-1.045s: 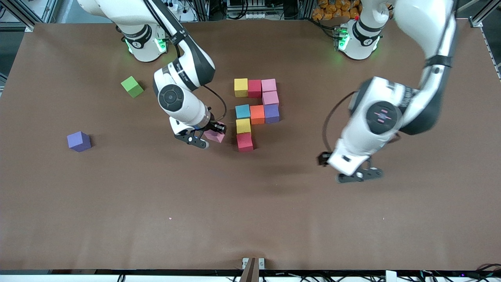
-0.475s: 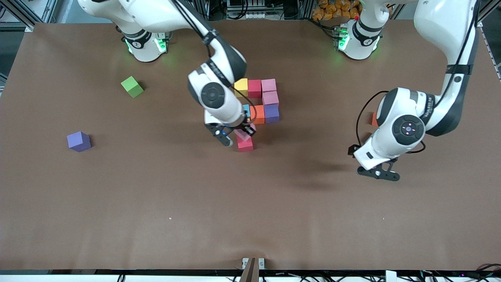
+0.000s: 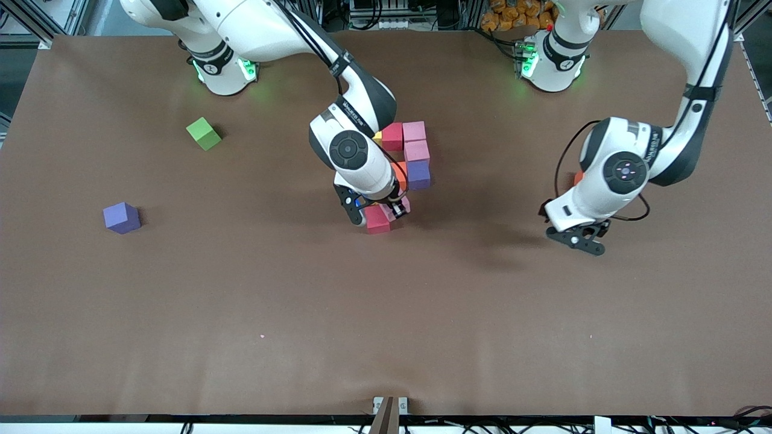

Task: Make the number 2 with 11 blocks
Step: 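Place light pink with the right gripper while the left gripper grasps cyan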

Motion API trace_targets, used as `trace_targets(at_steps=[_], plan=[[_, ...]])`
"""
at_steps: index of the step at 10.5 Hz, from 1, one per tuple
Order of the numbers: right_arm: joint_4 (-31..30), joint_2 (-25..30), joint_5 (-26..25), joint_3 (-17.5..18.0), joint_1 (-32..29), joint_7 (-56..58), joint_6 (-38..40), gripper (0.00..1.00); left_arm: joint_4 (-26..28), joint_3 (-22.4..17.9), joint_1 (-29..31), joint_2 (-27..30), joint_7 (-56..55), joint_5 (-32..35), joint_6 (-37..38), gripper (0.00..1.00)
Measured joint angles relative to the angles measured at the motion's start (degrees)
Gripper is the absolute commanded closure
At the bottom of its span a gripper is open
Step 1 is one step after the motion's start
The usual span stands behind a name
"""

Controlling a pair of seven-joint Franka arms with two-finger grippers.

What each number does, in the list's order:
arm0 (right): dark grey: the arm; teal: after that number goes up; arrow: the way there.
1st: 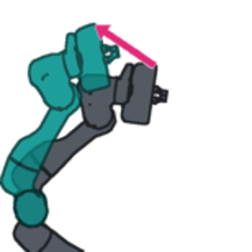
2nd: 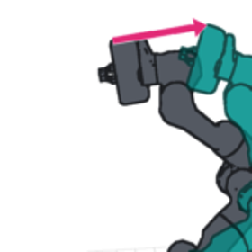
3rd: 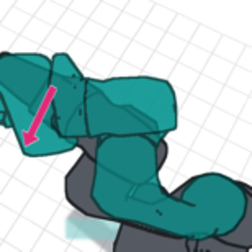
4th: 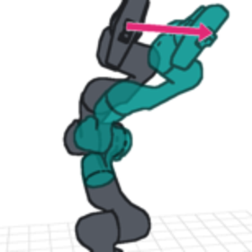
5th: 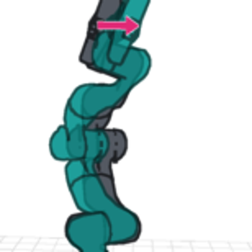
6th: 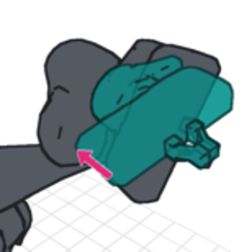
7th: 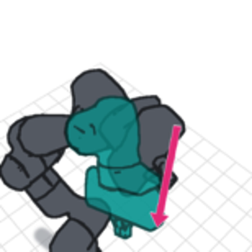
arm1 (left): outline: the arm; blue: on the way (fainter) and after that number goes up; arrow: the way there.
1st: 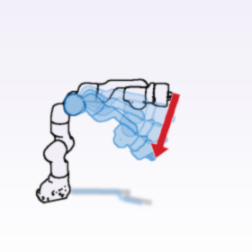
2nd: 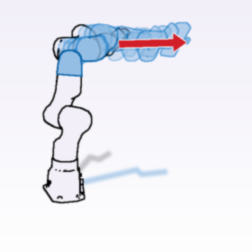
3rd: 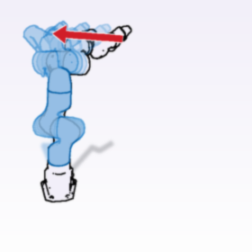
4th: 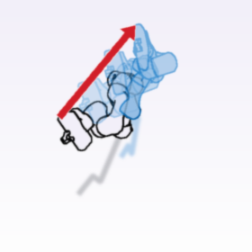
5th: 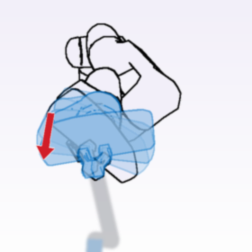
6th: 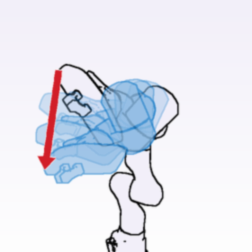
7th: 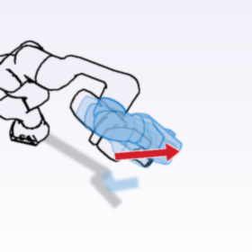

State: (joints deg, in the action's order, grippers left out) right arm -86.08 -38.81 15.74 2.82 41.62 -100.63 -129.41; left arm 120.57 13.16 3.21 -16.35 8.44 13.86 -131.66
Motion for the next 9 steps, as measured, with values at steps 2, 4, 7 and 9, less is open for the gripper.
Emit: trace_targets(at_steps=[2, 4, 7, 9], plan=[[0.0, -0.9, 0.0, 0.0, 0.1, -3.9, -2.0, 0.87, 0.8, 0.0, 2.6, 0.1, 6.1, 0.0, -0.4, 0.00], [0.1, -2.0, 0.0, 0.1, 1.2, -7.9, -4.2, 0.87, 1.5, 0.1, 2.9, -0.5, 8.9, 0.0, -0.9, 0.00], [1.7, -3.0, 0.0, 0.1, 2.2, -12.6, -4.7, 0.87, 1.6, 0.1, 5.5, -2.3, 15.5, 0.0, -2.7, 0.00], [2.2, -4.2, 0.0, 0.1, 2.2, -16.9, -4.8, 0.87, 1.7, 0.0, 7.5, -3.3, 17.5, 0.0, -3.0, 0.00]])
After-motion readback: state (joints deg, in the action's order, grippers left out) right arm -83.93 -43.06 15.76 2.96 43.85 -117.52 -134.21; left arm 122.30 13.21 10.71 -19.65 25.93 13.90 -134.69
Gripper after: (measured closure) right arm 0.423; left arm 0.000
